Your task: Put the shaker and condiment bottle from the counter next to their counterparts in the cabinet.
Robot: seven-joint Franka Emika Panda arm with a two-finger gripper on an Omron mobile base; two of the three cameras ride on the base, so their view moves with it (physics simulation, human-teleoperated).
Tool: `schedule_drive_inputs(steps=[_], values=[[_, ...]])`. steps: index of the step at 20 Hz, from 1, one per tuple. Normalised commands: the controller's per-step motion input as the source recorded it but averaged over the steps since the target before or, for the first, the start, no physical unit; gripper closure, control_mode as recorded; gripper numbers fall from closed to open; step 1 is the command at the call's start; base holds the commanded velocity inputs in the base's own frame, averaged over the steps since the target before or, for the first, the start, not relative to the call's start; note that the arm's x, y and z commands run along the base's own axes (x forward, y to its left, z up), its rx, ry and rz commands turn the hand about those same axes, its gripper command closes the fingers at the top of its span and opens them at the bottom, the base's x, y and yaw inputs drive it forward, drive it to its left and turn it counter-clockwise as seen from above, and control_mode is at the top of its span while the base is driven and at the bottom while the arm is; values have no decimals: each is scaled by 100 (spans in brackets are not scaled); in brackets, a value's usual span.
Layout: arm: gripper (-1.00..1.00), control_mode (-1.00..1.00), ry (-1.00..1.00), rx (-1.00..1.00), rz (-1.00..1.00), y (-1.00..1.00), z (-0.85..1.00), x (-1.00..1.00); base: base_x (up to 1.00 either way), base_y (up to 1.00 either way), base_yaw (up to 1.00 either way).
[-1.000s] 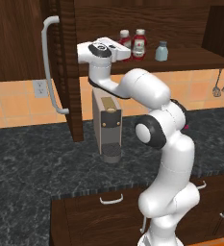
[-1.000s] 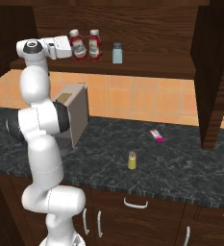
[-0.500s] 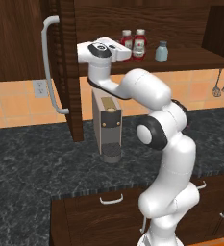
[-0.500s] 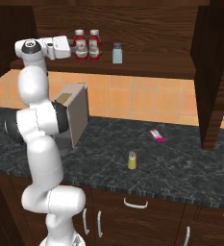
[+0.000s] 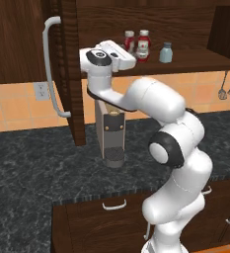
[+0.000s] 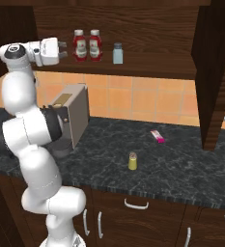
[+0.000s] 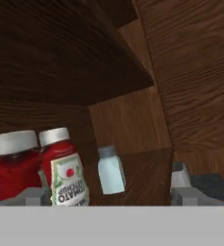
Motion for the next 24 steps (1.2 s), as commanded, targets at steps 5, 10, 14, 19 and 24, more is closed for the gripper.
schedule_drive_inputs(steps=[5,10,14,19,24], values=[[-100,-100,0,1,0,-12,-2,-82,0,0,0],[-100,-100,10,4,0,-41,-1,-84,0,0,0],[-100,-100,12,8,0,-65,0,-94,0,0,0],[-100,-100,12,7,0,-66,0,-88,0,0,0],[-100,-100,11,5,0,-58,-3,-81,0,0,0]])
